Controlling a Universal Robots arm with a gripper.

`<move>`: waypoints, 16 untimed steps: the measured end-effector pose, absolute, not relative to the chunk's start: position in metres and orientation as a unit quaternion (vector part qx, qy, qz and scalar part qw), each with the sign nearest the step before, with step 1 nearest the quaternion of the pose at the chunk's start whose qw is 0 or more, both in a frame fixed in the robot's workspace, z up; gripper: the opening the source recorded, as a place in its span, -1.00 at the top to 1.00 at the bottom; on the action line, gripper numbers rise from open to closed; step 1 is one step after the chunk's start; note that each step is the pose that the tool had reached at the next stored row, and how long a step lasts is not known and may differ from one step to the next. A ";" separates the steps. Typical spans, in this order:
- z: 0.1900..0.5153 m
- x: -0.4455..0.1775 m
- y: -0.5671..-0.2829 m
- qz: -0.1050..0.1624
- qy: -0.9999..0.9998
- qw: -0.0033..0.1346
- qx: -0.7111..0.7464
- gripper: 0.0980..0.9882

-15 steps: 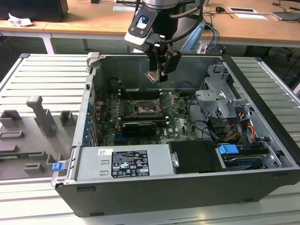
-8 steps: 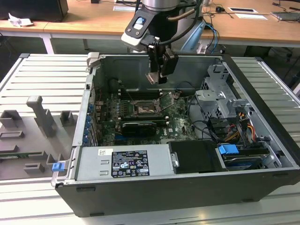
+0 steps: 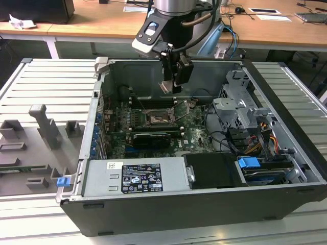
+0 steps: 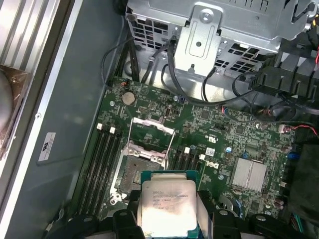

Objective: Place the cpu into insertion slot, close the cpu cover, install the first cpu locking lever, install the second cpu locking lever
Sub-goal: 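Place the cpu into insertion slot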

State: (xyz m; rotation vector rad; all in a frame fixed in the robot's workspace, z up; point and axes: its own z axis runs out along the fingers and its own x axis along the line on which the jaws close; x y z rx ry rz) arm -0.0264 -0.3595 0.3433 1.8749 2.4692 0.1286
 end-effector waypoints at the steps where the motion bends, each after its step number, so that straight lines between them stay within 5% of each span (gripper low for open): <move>1: 0.342 -0.026 -0.359 0.041 0.795 0.019 0.605 0.04; 16: 0.328 -0.026 -0.359 0.041 0.793 0.019 0.608 0.04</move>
